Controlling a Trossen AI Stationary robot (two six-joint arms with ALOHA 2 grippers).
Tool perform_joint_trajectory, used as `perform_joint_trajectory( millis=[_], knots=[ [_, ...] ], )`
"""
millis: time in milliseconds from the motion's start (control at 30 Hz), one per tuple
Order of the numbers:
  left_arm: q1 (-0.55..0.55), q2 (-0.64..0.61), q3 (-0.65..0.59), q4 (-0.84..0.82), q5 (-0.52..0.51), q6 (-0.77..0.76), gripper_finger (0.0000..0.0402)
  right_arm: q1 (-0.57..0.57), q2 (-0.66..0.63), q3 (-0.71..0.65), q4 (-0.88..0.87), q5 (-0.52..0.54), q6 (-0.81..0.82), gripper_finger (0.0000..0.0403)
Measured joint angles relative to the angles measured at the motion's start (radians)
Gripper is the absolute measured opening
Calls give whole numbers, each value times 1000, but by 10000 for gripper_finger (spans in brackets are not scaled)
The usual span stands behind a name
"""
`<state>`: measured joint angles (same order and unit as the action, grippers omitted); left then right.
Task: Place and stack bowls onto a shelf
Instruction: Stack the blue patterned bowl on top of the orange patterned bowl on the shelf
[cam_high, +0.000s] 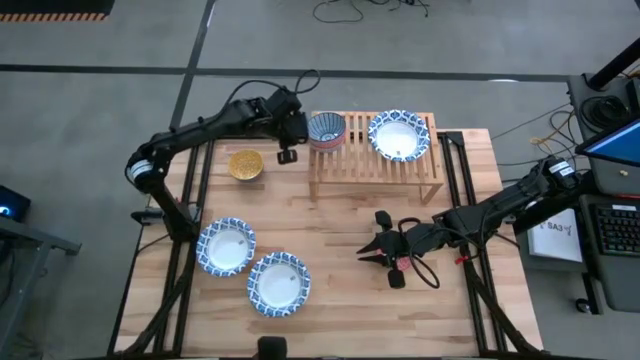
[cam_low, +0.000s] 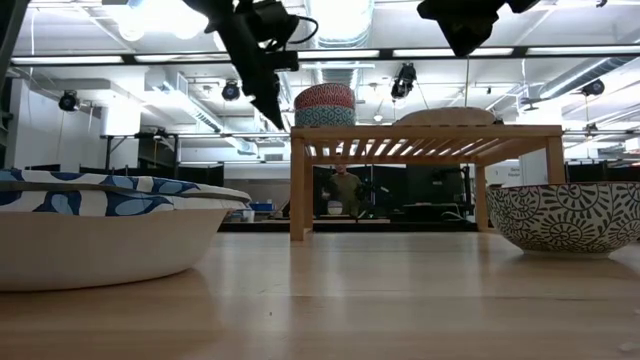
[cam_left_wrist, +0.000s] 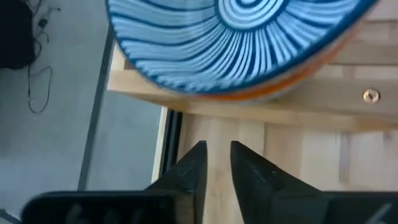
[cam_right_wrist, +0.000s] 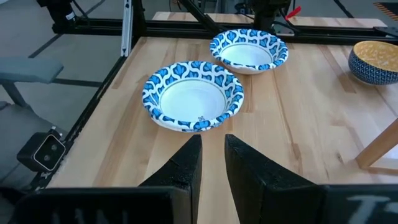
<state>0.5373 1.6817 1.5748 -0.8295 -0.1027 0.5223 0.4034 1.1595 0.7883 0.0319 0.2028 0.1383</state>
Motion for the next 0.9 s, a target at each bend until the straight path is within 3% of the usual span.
perform_joint_trajectory(
  millis=[500, 900],
  knots=[
    [-14, 0, -33, 225, 131, -34, 31, -3, 0, 0, 0, 8, -2, 59],
    [-19, 0, -40, 210, 143, -88, 31, -3, 0, 0, 0, 8, 1, 59]
  ],
)
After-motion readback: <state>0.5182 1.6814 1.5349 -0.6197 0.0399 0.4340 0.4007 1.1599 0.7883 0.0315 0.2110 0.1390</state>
